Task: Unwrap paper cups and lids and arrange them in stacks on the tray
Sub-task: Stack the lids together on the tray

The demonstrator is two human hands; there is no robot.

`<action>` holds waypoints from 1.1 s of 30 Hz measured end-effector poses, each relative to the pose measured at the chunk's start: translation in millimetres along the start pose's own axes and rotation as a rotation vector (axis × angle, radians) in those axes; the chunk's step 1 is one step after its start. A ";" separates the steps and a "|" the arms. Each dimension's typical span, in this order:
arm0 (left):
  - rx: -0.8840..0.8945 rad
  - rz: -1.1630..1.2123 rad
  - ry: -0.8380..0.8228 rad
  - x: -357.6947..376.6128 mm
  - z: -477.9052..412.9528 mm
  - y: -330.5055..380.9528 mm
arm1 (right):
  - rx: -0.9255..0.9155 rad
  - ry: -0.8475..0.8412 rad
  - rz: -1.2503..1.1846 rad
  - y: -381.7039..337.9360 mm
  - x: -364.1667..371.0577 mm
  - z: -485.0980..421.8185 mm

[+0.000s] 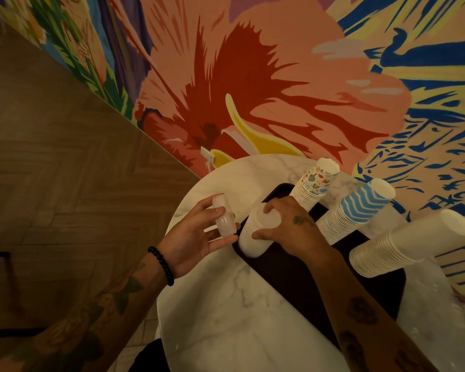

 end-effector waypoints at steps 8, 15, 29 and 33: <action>0.023 -0.038 -0.047 11.2 4.0 6.0 | -0.148 0.062 -0.139 -17.2 -18.2 9.4; 0.006 -0.102 -0.059 17.8 3.9 6.6 | -0.207 -0.235 -0.347 -45.3 -9.9 20.3; -0.035 -0.042 -0.056 15.9 6.8 3.4 | -0.172 -0.136 -0.687 -34.1 -16.8 14.7; -0.039 -0.014 -0.031 12.7 6.6 3.3 | -0.138 0.040 -0.368 -23.5 -30.8 7.8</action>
Point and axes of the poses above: each hand's wrist, its own z-axis away from the middle knuckle, its own x-axis out of the palm, y = z × x, the point moved 3 cm from there along -z, towards the middle knuckle, and after that the axes turned 10 degrees about -z, right-handed, at the moved point
